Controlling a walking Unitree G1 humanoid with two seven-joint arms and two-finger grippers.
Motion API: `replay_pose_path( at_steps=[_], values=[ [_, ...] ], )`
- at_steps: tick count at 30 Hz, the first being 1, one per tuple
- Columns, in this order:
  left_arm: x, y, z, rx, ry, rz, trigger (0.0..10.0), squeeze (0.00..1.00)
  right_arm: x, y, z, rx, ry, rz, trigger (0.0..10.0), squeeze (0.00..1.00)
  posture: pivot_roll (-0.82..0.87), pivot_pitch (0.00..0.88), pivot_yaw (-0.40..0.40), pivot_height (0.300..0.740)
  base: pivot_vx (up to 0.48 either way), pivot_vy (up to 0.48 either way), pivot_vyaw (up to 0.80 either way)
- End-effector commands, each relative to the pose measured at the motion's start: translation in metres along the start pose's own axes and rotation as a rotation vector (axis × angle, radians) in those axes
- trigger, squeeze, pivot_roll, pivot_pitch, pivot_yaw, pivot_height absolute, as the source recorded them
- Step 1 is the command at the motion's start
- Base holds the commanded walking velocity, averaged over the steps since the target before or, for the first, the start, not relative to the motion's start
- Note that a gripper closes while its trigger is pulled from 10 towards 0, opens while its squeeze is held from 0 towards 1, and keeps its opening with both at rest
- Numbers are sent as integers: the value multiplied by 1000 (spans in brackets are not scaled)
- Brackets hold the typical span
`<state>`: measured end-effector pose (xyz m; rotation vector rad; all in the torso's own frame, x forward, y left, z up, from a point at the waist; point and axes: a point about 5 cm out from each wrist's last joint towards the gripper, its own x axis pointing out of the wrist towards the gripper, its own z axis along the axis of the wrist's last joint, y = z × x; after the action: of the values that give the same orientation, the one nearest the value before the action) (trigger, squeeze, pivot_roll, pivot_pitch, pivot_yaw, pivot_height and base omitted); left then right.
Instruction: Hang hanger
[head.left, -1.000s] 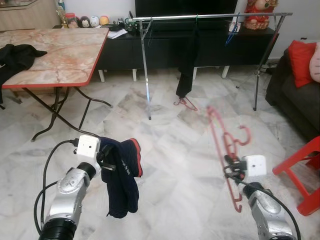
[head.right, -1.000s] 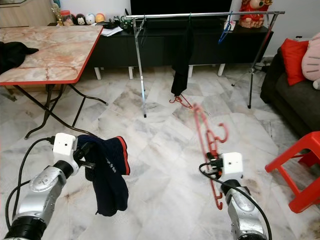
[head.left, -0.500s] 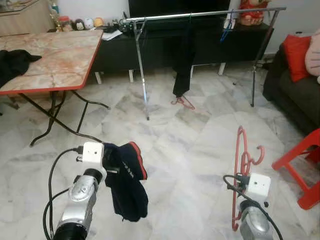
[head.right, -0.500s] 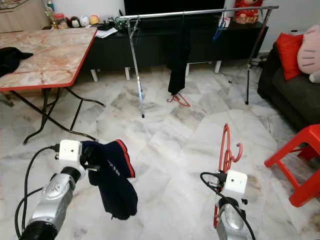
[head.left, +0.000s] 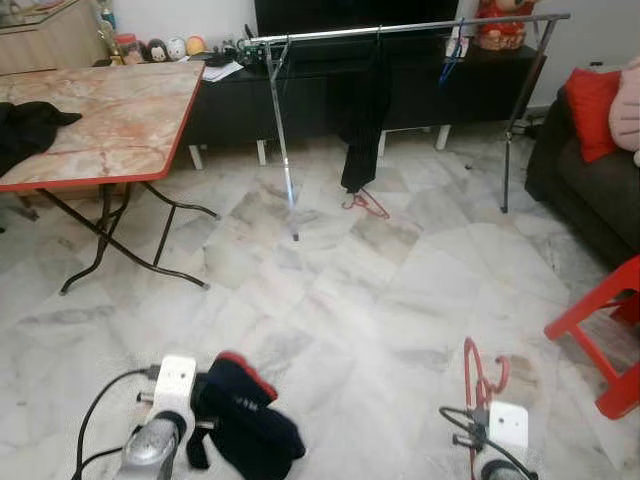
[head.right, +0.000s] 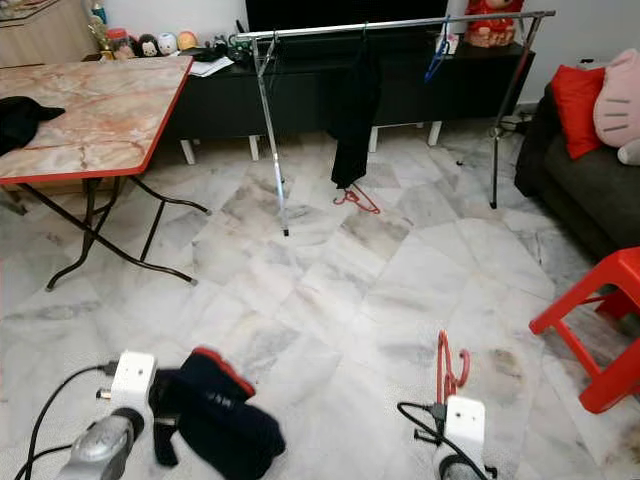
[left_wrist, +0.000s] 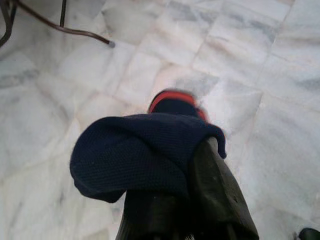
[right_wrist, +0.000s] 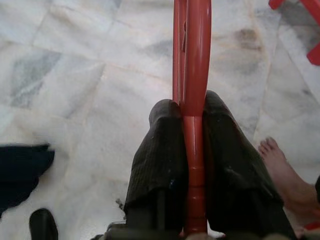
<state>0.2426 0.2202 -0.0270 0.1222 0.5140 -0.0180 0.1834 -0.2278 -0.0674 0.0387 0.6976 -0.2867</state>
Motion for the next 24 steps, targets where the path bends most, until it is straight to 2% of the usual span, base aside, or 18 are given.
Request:
replay_pose_path(
  at_steps=[1, 5, 8, 18, 22, 24],
  values=[
    [5, 3, 13, -42, -54, 15, 10000, 0, 3, 0, 9, 25, -43, 11, 10000, 0, -37, 0, 28, 740, 0, 0, 0],
    [6, 0, 15, -41, -63, 10, 10000, 0, 4, 2, 13, 38, -49, 20, 10000, 0, -43, 0, 30, 740, 0, 0, 0],
    [7, -2, 16, -53, -67, 11, 10000, 0, 4, 6, 14, 14, -62, 50, 10000, 0, -33, 0, 26, 740, 0, 0, 0],
    [10, -8, 22, -77, -90, -8, 10000, 0, 3, 11, 10, 18, -59, 77, 10000, 0, -34, 0, 27, 740, 0, 0, 777],
    [11, -8, 22, -82, -82, -5, 10000, 0, 2, 12, 10, 49, -59, 87, 10000, 0, -32, 0, 27, 740, 0, 0, 0],
    [11, -7, 21, -83, -74, 2, 10000, 0, 3, 12, 11, 55, -67, 77, 10000, 0, -33, 0, 29, 740, 0, 382, 0]
  ],
)
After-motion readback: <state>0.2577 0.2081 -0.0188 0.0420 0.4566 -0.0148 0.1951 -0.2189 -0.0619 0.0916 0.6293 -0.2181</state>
